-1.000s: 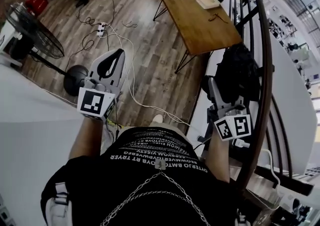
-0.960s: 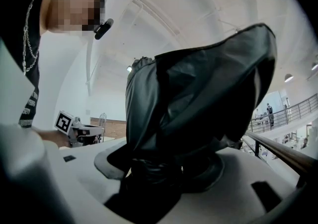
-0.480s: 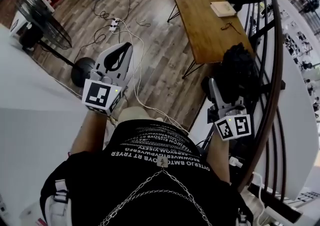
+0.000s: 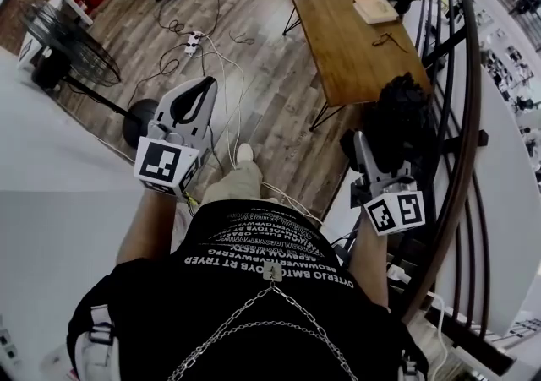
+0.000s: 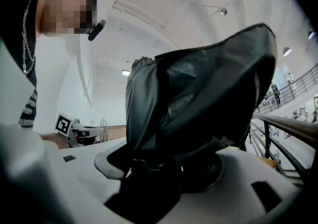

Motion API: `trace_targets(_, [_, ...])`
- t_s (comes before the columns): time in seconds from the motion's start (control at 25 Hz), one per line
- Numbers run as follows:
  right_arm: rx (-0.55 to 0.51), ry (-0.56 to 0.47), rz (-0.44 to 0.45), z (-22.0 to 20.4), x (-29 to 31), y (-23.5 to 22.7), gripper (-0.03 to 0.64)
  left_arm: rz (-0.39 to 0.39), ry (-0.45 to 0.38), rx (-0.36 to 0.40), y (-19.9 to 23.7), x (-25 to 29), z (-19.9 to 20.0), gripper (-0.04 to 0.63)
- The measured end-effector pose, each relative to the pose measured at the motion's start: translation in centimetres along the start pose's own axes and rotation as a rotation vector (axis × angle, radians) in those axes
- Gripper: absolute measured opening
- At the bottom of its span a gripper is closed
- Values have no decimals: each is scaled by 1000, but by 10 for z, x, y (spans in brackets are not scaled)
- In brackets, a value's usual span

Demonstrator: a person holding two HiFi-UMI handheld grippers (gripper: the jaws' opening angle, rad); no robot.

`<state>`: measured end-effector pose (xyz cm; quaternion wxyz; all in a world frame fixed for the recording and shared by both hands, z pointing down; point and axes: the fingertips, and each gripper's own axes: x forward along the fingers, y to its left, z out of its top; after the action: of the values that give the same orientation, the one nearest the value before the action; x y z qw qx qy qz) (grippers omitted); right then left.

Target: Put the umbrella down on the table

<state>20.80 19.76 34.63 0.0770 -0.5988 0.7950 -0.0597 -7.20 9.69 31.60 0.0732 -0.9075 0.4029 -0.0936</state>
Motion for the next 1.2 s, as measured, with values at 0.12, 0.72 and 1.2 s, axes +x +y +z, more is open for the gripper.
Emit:
trace_targets(0.12, [-4,9,-8,-1,1,-3,279,-21,-8,2,-3,14,2,34])
trace_targets(0.72, [2,50,-20,-24,11,-14,279,-77,65,-32,-11,42,-47,35])
trace_targets(1.2, [16,67,10,-24,107,-15,279,-40,74,-55,64,79,-62,34])
